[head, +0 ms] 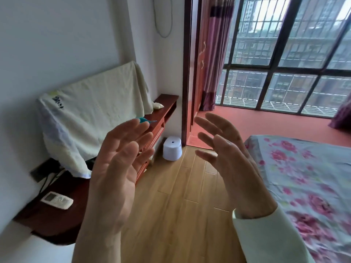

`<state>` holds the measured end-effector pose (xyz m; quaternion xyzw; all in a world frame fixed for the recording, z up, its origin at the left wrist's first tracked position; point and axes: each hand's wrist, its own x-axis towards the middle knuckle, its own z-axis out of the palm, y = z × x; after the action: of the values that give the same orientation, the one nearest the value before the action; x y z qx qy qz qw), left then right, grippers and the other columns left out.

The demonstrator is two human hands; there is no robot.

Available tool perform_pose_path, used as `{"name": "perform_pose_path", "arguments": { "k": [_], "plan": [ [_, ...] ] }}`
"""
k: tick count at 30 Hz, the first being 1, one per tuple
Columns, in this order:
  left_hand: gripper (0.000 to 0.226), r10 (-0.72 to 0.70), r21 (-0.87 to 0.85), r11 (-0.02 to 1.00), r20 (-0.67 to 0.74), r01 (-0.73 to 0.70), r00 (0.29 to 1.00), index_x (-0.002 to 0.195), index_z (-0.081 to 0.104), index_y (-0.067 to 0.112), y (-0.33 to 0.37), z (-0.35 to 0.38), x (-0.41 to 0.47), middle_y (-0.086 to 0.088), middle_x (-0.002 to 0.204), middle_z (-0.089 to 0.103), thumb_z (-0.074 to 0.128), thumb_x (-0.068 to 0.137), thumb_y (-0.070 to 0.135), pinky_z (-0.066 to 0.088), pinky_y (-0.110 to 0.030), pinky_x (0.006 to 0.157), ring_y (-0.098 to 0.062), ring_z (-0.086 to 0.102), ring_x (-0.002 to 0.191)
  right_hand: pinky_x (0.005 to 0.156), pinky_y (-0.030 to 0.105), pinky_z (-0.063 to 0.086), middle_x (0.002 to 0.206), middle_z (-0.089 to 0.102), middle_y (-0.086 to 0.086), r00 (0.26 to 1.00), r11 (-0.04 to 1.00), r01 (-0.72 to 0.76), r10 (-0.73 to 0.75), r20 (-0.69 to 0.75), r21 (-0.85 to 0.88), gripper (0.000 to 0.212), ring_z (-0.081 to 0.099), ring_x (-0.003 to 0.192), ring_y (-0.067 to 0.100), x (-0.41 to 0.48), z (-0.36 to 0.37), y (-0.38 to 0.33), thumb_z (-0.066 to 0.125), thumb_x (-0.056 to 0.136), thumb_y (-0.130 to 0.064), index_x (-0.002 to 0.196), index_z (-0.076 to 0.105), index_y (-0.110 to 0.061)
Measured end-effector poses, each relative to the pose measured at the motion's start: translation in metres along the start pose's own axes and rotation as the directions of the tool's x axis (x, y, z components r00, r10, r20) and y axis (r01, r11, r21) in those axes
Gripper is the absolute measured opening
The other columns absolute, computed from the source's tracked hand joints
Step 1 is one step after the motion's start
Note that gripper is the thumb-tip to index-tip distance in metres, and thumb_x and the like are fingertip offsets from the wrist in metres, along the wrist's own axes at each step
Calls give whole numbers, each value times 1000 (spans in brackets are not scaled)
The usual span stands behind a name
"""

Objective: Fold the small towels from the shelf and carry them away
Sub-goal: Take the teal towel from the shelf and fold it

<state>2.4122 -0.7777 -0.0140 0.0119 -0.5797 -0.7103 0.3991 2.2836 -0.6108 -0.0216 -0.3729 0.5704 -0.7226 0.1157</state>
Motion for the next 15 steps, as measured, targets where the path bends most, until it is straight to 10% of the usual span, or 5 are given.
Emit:
{"name": "perform_pose_path", "arguments": {
  "k": [9, 15],
  "plan": [
    [60, -73, -19, 997, 57, 74, 996, 119, 69, 33, -80, -13, 138, -6, 136, 65, 84, 67, 60, 49, -45, 104, -27, 63, 126, 100, 41, 52, 145, 56, -18, 999, 998, -32, 30, -32, -58, 65, 54, 133, 10, 129, -20, 63, 69, 72, -73, 131, 54, -50],
    [61, -64, -23, 998, 99, 67, 993, 121, 69, 31, -134, -53, 252, -8, 138, 65, 83, 69, 61, 48, -50, 107, -30, 62, 129, 106, 51, 48, 145, 57, -16, 997, 997, -26, 20, -77, -72, 45, 53, 135, 15, 237, -6, 121, 56, 85, -48, 131, 56, -47]
  ]
}}
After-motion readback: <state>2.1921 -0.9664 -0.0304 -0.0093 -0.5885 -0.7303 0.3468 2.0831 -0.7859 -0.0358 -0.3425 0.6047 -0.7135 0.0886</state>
